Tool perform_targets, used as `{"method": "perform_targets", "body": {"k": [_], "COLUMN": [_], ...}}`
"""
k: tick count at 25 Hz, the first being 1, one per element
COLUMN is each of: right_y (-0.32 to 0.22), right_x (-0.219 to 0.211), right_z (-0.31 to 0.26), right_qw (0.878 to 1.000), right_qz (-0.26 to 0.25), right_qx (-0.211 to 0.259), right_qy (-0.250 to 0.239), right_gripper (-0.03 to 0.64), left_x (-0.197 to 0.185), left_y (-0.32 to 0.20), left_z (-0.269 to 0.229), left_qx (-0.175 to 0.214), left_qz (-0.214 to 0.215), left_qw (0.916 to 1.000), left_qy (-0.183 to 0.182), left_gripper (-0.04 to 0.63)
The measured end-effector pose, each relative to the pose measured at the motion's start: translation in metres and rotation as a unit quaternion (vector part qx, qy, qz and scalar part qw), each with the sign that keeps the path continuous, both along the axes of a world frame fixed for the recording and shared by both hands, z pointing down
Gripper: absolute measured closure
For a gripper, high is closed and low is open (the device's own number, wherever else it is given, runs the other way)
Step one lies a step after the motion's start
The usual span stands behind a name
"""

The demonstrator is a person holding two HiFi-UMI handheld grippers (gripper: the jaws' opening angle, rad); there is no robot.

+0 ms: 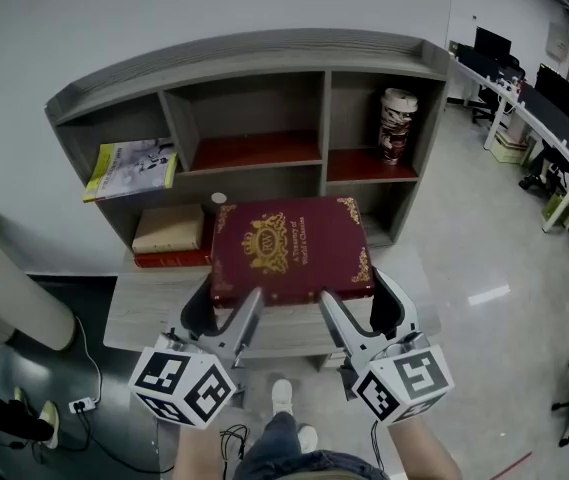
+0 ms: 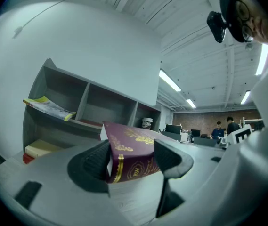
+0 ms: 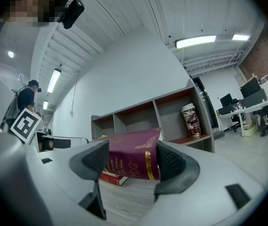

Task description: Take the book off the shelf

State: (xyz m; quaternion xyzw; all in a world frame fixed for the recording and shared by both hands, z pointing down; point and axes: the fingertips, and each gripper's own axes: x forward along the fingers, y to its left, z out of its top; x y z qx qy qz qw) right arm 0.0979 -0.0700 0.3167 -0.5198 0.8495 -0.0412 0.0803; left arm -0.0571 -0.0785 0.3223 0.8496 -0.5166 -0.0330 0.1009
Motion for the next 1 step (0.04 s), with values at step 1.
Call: {"method": "perform_targets", "body": {"k": [1], "right_y": [0.0036], "right_x": [0.0005], "right_z": [0.0016], "right_qw": [1.000], "right_qz": [0.000], "right_qx": [0.001], "right_qy": [0.000], "right_gripper": [0.310], "left_x": [0.0005], "left_y": [0.0036], "left_z": [0.0016], "left_qx": [0.000], "left_qz": [-0.001], "left_qw": [1.0000], "left_qy": [0.001], "left_gripper": [0.301]}}
